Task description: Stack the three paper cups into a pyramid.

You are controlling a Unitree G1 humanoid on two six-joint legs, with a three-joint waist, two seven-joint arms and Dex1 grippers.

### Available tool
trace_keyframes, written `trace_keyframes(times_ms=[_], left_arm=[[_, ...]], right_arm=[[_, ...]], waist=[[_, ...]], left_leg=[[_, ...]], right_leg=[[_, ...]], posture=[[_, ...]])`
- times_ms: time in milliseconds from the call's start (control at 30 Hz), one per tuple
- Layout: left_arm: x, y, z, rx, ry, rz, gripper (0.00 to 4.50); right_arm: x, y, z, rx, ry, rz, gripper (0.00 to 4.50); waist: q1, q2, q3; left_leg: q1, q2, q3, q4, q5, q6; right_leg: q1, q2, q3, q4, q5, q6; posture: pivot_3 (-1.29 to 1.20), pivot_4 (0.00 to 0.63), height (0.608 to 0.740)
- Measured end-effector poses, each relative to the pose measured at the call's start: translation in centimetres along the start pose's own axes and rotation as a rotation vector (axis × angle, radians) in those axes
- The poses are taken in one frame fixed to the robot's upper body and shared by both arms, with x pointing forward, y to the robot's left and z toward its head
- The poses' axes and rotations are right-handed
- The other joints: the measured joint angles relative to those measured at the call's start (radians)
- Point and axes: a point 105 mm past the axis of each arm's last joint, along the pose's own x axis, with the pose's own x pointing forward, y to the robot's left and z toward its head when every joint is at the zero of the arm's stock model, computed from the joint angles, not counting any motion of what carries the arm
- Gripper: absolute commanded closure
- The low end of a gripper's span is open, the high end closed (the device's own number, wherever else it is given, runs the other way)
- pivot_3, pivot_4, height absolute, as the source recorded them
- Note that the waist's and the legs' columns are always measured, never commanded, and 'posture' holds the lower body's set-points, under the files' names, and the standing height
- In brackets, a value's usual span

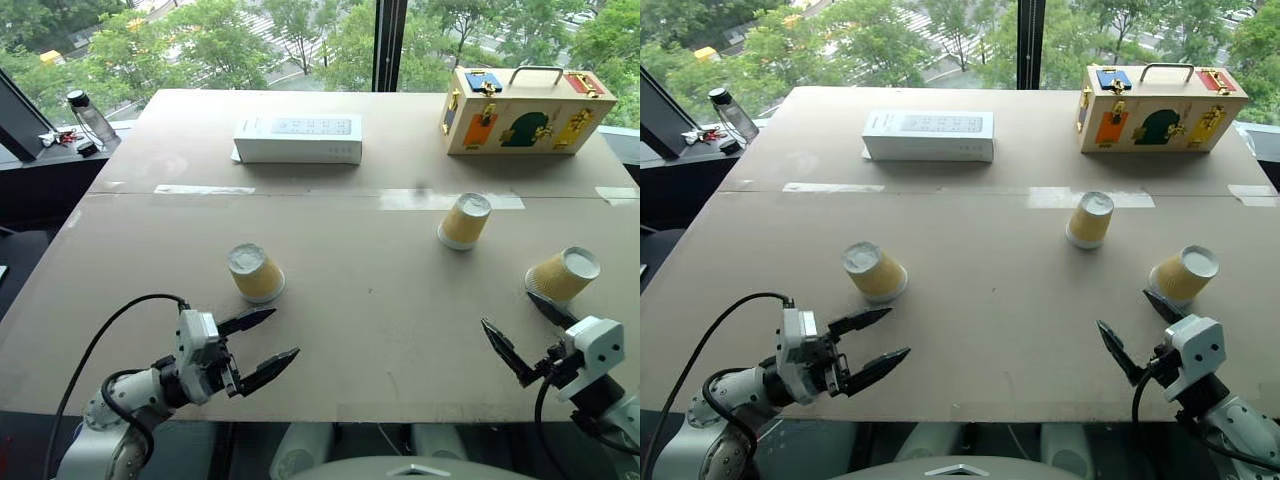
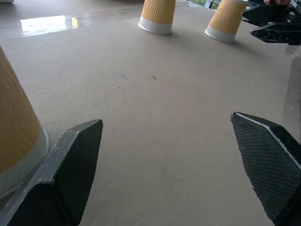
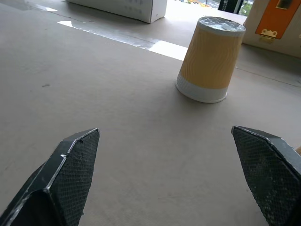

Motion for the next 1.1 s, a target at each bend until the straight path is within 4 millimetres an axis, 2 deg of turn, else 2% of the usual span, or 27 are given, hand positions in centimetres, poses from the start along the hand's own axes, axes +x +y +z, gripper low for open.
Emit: trace_keyframes(times_ms=[133,300,467,633,667,700,733,767,800,833,967,1100], left_arm=[[-1.8,2.5,0.3,-0.016,-0.026,0.194,0.0],[-2.8,4.3,0.3,-0.012,-0.013,0.315,0.0],[-1.2,5.8,1.9,0.056,-0.003,0.32,0.0],[1.9,6.8,2.7,0.103,0.015,0.28,0.0],[2.5,7.1,2.8,0.108,0.02,0.278,0.42],[2.9,7.2,2.9,0.113,0.022,0.272,0.56],[3.3,7.3,2.9,0.116,0.025,0.259,0.91],[3.5,7.3,3.0,0.117,0.026,0.251,1.28],[3.9,7.2,3.1,0.117,0.025,0.235,1.85],[4.2,7.3,3.2,0.115,0.025,0.223,2.17],[5.4,6.9,3.5,0.11,0.038,0.148,2.18],[7.7,6.1,4.7,0.121,0.026,0.025,2.18]], right_arm=[[1.6,3.3,2.6,-0.017,-0.086,0.254,0.05],[2.9,4.5,4.3,-0.031,-0.137,0.418,0.05],[3.3,4.5,4.4,-0.029,-0.145,0.432,0.05],[3.1,4.5,3.8,-0.009,-0.125,0.418,0.05],[3.0,4.5,3.7,-0.005,-0.124,0.409,0.0],[2.9,4.5,3.6,-0.001,-0.122,0.402,0.0],[2.8,4.5,3.5,0.004,-0.116,0.394,0.0],[2.7,4.4,3.4,0.006,-0.112,0.389,0.0],[2.6,4.4,3.2,0.011,-0.107,0.377,0.0],[2.5,4.4,3.0,0.013,-0.102,0.366,0.0],[2.2,4.3,2.7,0.007,-0.092,0.326,0.0],[2.1,4.0,2.4,0.0,-0.082,0.271,0.0]], waist=[[-0.006,-0.001,-0.001],[0.008,-0.004,-0.002],[0.017,-0.004,-0.002],[0.008,-0.004,-0.002],[0.006,-0.004,-0.002],[0.004,-0.004,-0.002],[0.003,-0.004,-0.002],[0.003,-0.004,-0.002],[0.005,-0.004,-0.002],[0.006,-0.004,-0.002],[0.006,-0.004,-0.002],[0.009,-0.004,-0.002]], left_leg=[[0.0,0.0,0.0,0.0,0.0,0.0],[0.0,0.0,-0.002,0.002,0.0,0.0],[0.0,-0.001,-0.004,0.003,0.0,0.0],[0.001,-0.001,-0.003,0.003,0.0,0.0],[0.001,-0.001,-0.003,0.003,0.0,0.0],[0.001,0.0,-0.003,0.002,0.0,0.0],[0.002,0.0,-0.003,0.002,0.0,-0.001],[0.002,0.0,-0.003,0.002,0.0,-0.001],[0.002,0.0,-0.003,0.002,0.0,-0.001],[0.001,0.0,-0.003,0.002,0.0,-0.001],[0.002,0.0,-0.003,0.002,0.0,-0.001],[0.001,0.0,-0.003,0.003,0.0,-0.001]], right_leg=[[0.0,0.0,0.0,0.0,0.0,0.0],[0.002,0.0,-0.003,-0.001,0.0,0.0],[0.004,0.0,-0.006,-0.001,0.0,0.0],[0.004,0.001,-0.005,-0.001,0.003,0.004],[0.004,0.001,-0.005,-0.001,0.003,0.004],[0.004,0.001,-0.004,-0.001,0.003,0.004],[0.004,0.001,-0.004,-0.001,0.003,0.004],[0.004,0.001,-0.003,-0.001,0.003,0.004],[0.004,0.001,-0.003,-0.001,0.003,0.004],[0.004,0.001,-0.004,-0.001,0.003,0.004],[0.004,0.001,-0.004,-0.001,0.003,0.004],[0.004,0.002,-0.004,-0.001,0.003,0.004]], posture=[[0.0,0.15,0.74],[0.0,0.15,0.74],[0.0,0.15,0.74],[0.0,0.15,0.74],[0.0,0.15,0.74],[0.0,0.15,0.74],[0.0,0.15,0.74],[0.0,0.15,0.74],[0.0,0.15,0.74],[0.0,0.15,0.74],[0.0,0.15,0.74],[0.0,0.15,0.74]])
